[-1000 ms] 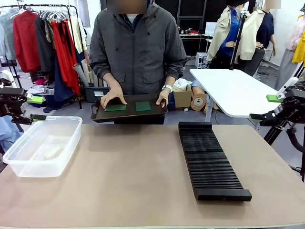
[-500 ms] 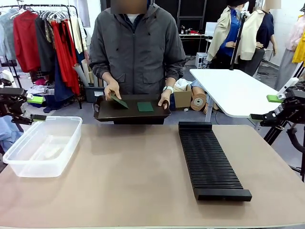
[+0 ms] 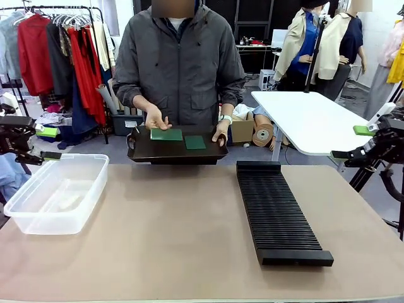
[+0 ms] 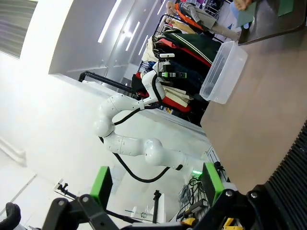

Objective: Sort PCBs into racks and boxes based on the side picked up.
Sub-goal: Pick up the Blank PCB handed by the Human.

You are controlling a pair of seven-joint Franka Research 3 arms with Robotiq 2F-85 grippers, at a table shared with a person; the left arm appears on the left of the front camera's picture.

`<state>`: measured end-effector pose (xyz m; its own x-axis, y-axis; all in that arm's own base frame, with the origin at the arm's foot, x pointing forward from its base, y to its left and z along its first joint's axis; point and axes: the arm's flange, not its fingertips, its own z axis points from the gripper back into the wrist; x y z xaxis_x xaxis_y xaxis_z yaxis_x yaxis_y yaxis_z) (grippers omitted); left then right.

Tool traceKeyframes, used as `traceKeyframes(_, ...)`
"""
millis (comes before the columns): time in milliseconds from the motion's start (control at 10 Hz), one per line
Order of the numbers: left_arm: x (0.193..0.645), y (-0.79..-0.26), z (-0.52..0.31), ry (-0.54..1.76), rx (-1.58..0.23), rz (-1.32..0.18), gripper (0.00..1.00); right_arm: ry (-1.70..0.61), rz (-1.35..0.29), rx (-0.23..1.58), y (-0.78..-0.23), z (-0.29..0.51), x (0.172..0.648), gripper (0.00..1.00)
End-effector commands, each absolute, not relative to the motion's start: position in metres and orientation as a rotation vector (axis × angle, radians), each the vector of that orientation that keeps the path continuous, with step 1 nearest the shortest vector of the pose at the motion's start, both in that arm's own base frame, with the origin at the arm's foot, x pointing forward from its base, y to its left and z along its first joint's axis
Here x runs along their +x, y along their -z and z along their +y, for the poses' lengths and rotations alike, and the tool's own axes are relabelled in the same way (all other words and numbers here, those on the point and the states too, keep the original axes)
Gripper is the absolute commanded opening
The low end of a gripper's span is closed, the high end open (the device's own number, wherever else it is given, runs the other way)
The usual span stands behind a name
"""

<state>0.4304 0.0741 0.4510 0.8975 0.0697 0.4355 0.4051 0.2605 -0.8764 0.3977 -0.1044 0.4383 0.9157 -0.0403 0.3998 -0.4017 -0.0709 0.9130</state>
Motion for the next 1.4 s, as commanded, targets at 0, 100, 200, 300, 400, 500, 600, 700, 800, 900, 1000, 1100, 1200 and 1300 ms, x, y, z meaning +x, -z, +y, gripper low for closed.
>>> traceKeyframes(0, 0.430, -0.453, 0.075, 0.227, -1.308, -0.423, 1.00, -0.312, -0.355, 1.641, -0.440, -0.104, 0.397, 1.00)
traceKeyframes(100, 0.430, -0.453, 0.075, 0.227, -1.308, -0.423, 1.00, -0.312, -0.355, 1.641, -0.440, -0.104, 0.397, 1.00)
traceKeyframes(200, 0.430, -0.453, 0.075, 0.227, -1.308, -0.423, 1.00, -0.312, -0.355, 1.641, -0.440, -0.104, 0.397, 1.00)
traceKeyframes(300, 0.430, -0.453, 0.075, 0.227, -1.308, -0.423, 1.00, -0.312, -0.355, 1.641, -0.440, -0.104, 0.397, 1.00)
traceKeyframes(400, 0.430, -0.453, 0.075, 0.227, -1.308, -0.423, 1.00, -0.312, -0.355, 1.641, -0.440, -0.104, 0.397, 1.00)
traceKeyframes(500, 0.430, -0.453, 0.075, 0.227, -1.308, -0.423, 1.00, -0.312, -0.355, 1.641, -0.440, -0.104, 0.397, 1.00)
traceKeyframes(600, 0.430, -0.453, 0.075, 0.227, -1.308, -0.423, 1.00, -0.312, -0.355, 1.641, -0.440, -0.104, 0.397, 1.00)
traceKeyframes(700, 0.430, -0.453, 0.075, 0.227, -1.308, -0.423, 1.00, -0.312, -0.355, 1.641, -0.440, -0.104, 0.397, 1.00)
traceKeyframes(800, 0.430, -0.453, 0.075, 0.227, -1.308, -0.423, 1.00, -0.312, -0.355, 1.641, -0.440, -0.104, 0.397, 1.00)
traceKeyframes(900, 0.430, -0.453, 0.075, 0.227, -1.308, -0.423, 1.00, -0.312, -0.355, 1.641, -0.440, -0.104, 0.397, 1.00)
traceKeyframes(1000, 0.430, -0.453, 0.075, 0.227, -1.308, -0.423, 1.00, -0.307, -0.347, 1.624, -0.438, -0.104, 0.398, 1.00)
traceKeyframes(1100, 0.430, -0.453, 0.075, 0.227, -1.308, -0.423, 1.00, -0.288, -0.357, 1.597, -0.439, -0.096, 0.402, 1.00)
traceKeyframes(1200, 0.430, -0.453, 0.075, 0.227, -1.308, -0.423, 1.00, -0.278, -0.360, 1.567, -0.439, -0.087, 0.406, 1.00)
traceKeyframes(1300, 0.430, -0.453, 0.075, 0.227, -1.308, -0.423, 1.00, -0.273, -0.368, 1.552, -0.438, -0.079, 0.411, 1.00)
